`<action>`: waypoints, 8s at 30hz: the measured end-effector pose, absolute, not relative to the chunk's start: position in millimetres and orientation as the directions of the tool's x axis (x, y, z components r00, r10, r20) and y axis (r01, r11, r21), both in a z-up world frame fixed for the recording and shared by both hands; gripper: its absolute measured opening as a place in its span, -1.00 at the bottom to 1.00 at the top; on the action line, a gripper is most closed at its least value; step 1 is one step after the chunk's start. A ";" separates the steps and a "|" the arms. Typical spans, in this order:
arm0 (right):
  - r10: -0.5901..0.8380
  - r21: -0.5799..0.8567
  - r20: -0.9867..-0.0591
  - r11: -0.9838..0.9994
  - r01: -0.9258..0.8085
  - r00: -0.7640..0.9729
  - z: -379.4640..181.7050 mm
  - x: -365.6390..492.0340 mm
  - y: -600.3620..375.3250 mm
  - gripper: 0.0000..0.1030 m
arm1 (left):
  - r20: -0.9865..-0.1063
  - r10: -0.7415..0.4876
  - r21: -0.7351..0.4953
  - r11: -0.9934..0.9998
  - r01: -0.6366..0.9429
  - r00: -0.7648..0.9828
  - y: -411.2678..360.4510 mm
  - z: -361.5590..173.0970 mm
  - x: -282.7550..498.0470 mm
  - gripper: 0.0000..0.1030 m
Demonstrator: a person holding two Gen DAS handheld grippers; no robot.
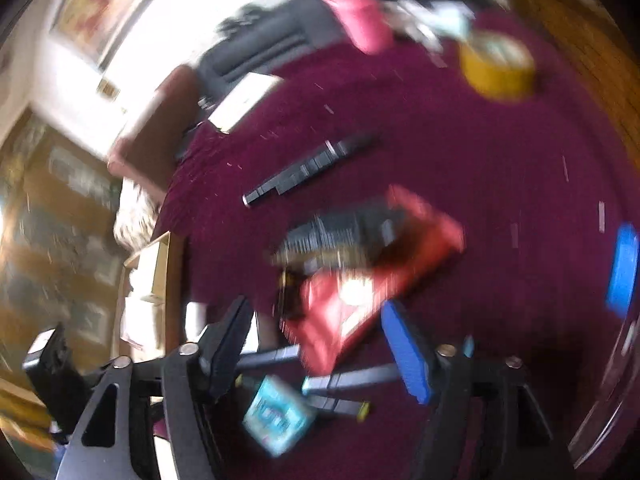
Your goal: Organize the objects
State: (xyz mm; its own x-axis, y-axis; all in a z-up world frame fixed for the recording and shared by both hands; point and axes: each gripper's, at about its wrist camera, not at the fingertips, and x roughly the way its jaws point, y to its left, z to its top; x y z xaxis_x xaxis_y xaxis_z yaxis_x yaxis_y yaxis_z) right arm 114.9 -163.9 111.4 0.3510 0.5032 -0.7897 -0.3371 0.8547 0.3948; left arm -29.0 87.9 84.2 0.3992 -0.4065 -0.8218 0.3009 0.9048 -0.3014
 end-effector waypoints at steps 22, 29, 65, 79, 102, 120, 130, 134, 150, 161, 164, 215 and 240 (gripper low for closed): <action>0.327 0.148 -0.925 0.777 -0.612 0.192 51.5 164.2 -115.5 -0.34 | -0.828 -0.305 -0.316 0.947 0.058 0.470 122.6 83.9 -83.3 0.23; 0.412 0.292 -0.871 0.872 -0.393 0.268 72.1 93.4 -198.5 -0.33 | -0.828 -0.343 -0.299 0.939 0.168 0.443 100.2 89.8 -51.6 0.23; 0.168 0.131 -0.943 0.981 -0.147 0.286 10.4 -2.1 -233.1 0.42 | -0.942 -0.180 0.012 0.826 0.564 0.283 -108.8 7.4 123.0 0.08; 0.245 0.250 -0.886 0.968 -0.039 0.393 45.7 -7.8 -276.9 -0.36 | -0.867 -0.369 -0.195 0.870 0.453 0.334 -82.4 39.6 98.4 -0.17; 0.434 0.343 -0.835 0.892 -0.296 0.339 82.8 14.8 -168.9 -0.36 | -0.782 -0.337 -0.263 0.941 0.213 0.524 53.8 111.5 15.9 -0.16; 0.552 0.376 -0.812 0.743 -0.553 0.189 100.8 5.1 -23.5 -0.35 | -0.767 -0.193 -0.289 0.956 -0.061 0.612 188.9 118.2 -56.2 -0.15; 0.551 0.353 -0.827 0.662 -0.662 0.110 99.8 -4.5 59.8 -0.35 | -0.792 -0.112 -0.311 0.920 -0.238 0.600 261.9 92.0 -104.5 -0.14; 0.542 0.345 -0.836 0.638 -0.688 0.084 96.3 -7.1 90.4 -0.35 | -0.802 -0.088 -0.305 0.911 -0.277 0.591 274.8 82.1 -115.5 -0.14; 0.460 0.319 -0.885 0.715 -0.621 0.075 53.8 3.5 153.4 -0.35 | -0.825 -0.042 -0.293 0.884 -0.364 0.563 293.4 56.9 -117.0 -0.13; 0.476 0.356 -0.878 0.718 -0.598 0.048 36.3 5.8 150.8 -0.29 | -0.842 -0.056 -0.271 0.904 -0.330 0.537 280.8 43.8 -99.3 -0.07; 0.473 0.361 -0.881 0.705 -0.610 0.025 34.1 2.6 152.2 -0.24 | -0.843 -0.052 -0.259 0.912 -0.319 0.535 279.7 43.4 -98.3 -0.05; 0.517 0.502 -0.812 0.855 -0.129 0.272 61.2 40.3 -158.4 0.60 | -0.860 -0.307 -0.229 0.946 0.228 0.409 38.7 64.3 -52.7 0.36; 0.439 0.390 -0.883 0.882 -0.265 0.163 20.3 100.4 -186.4 0.64 | -0.911 -0.167 -0.097 0.975 0.200 0.376 -18.2 20.2 -35.2 -0.06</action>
State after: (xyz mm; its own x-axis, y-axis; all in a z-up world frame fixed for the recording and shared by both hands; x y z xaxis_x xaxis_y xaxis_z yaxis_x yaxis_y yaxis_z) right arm 100.4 -186.4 20.3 0.1634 0.4395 -0.8833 -0.2653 0.8819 0.3897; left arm -35.2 -18.2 20.2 0.3763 -0.1673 -0.9113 0.1996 0.9751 -0.0966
